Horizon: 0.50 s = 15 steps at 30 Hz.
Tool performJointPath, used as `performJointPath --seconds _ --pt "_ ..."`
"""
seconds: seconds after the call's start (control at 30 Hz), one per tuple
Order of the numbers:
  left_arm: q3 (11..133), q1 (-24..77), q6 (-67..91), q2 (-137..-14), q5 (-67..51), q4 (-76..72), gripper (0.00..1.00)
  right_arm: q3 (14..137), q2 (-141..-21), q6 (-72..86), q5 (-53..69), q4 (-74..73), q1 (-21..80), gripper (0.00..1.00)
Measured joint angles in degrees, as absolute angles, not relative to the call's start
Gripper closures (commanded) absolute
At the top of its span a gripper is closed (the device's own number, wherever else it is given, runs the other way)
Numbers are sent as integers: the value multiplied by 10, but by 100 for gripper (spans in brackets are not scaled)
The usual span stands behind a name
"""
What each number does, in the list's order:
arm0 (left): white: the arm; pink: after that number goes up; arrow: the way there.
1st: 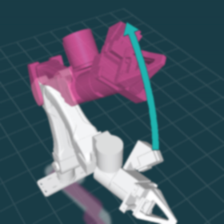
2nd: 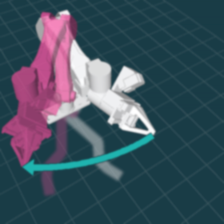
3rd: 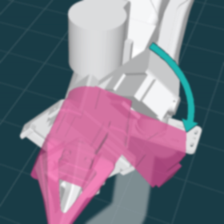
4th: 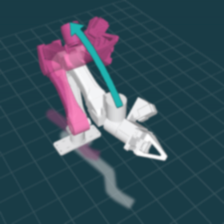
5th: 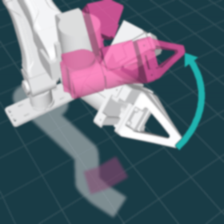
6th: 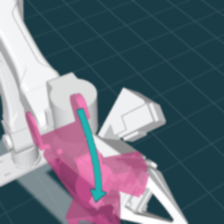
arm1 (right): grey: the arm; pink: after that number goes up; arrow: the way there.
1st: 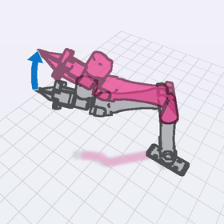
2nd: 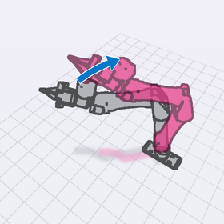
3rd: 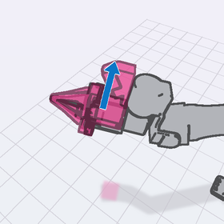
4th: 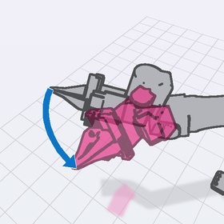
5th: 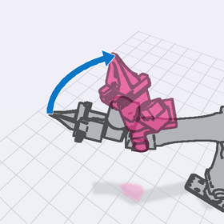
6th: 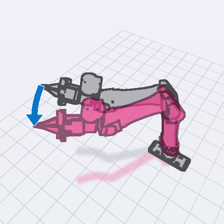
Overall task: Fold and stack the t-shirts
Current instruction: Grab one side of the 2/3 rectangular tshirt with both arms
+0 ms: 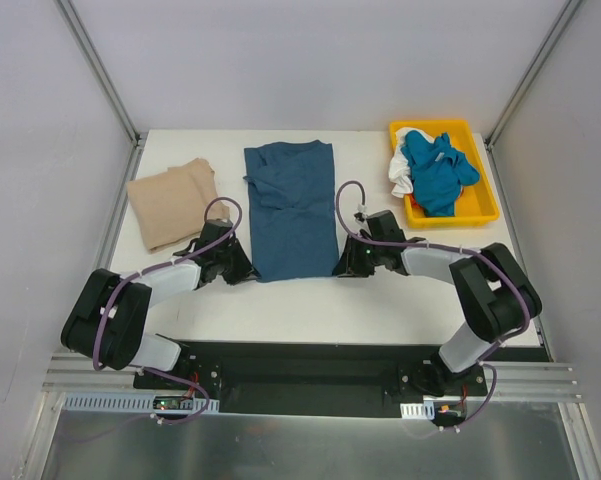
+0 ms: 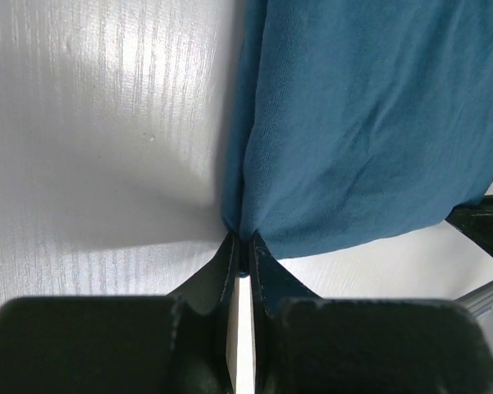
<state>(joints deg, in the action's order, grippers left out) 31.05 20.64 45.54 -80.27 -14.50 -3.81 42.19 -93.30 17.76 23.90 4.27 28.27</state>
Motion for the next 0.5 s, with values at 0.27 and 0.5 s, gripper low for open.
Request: performJointPath --seconds 0.27,0.5 --pt "295 206 456 -782 -154 -42 100 416 -935 180 250 44 283 99" --pt "216 207 473 -569 -220 -10 100 358 -785 176 276 -24 300 99"
